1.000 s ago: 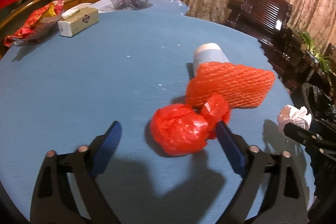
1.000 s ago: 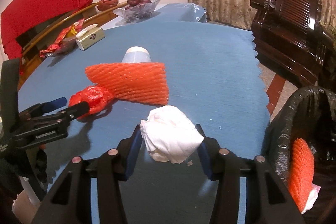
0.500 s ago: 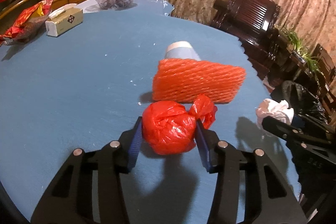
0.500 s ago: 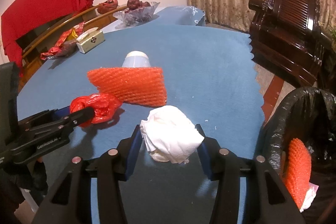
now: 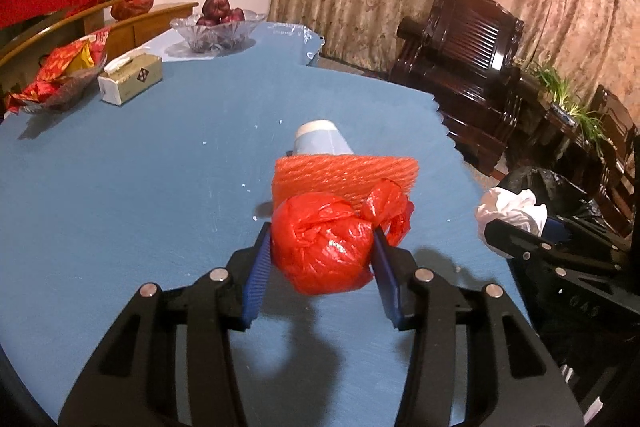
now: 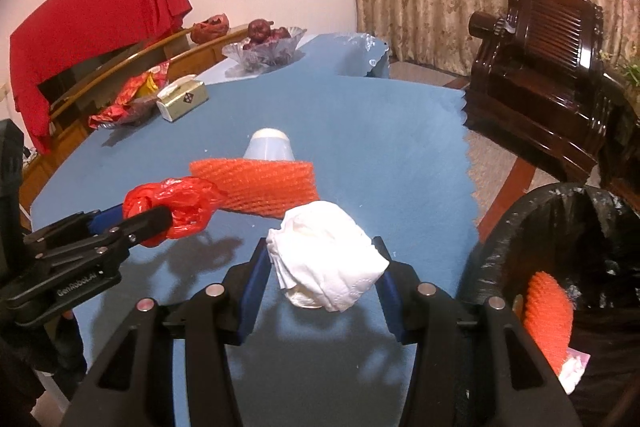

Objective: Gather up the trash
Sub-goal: 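Carry the red bag and white tissue into the bin and open both tools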

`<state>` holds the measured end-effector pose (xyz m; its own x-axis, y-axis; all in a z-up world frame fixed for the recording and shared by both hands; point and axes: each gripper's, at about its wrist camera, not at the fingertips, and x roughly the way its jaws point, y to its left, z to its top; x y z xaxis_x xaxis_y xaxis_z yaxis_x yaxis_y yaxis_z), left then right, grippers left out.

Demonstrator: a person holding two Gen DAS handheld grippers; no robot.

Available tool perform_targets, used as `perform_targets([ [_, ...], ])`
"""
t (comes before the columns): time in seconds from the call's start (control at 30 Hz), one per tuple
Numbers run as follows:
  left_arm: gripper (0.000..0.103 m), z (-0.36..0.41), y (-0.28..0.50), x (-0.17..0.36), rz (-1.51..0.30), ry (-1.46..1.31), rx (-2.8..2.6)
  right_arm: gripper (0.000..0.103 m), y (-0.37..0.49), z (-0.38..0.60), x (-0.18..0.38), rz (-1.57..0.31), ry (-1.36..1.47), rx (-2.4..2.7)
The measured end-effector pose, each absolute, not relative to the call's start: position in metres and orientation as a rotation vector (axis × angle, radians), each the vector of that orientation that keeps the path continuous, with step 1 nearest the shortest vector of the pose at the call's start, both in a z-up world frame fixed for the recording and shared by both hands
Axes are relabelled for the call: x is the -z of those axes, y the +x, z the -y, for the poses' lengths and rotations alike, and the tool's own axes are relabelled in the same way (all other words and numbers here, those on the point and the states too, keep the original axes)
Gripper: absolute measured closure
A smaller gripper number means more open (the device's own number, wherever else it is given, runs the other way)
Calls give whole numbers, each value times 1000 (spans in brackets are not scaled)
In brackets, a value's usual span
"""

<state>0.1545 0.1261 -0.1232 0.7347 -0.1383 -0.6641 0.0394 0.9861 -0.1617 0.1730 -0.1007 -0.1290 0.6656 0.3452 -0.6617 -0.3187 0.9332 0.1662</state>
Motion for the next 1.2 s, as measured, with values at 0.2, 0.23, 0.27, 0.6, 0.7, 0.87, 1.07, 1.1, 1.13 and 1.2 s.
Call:
perform_targets([
  [0.2, 57, -118, 147, 108, -714, -135, 113, 53, 160, 115, 110, -721, 41, -365],
  [0.23, 57, -115, 145, 105, -709, -133, 118, 53, 158, 117, 107, -715, 40, -363],
  [0.27, 57, -112, 143, 103, -705, -131, 122, 53, 155, 120, 103, -708, 39, -360],
  [0.6, 57, -80, 130, 85, -673, -106, 177, 53, 131, 152, 81, -661, 47, -321],
  [0.7, 57, -70, 128, 81, -664, -100, 198, 53, 125, 165, 76, -647, 52, -302],
  [0.87, 56, -48, 126, 72, -649, -87, 242, 53, 117, 191, 67, -624, 64, -261],
  [1.07, 56, -17, 126, 67, -638, -69, 299, 53, 109, 225, 63, -611, 88, -201],
  [1.1, 56, -14, 126, 67, -637, -66, 306, 53, 107, 232, 63, -608, 91, -187],
  [1.13, 56, -7, 127, 67, -637, -61, 319, 53, 106, 236, 62, -607, 91, -181],
  [1.2, 56, 2, 128, 67, -637, -56, 335, 53, 104, 247, 62, -603, 93, -160],
])
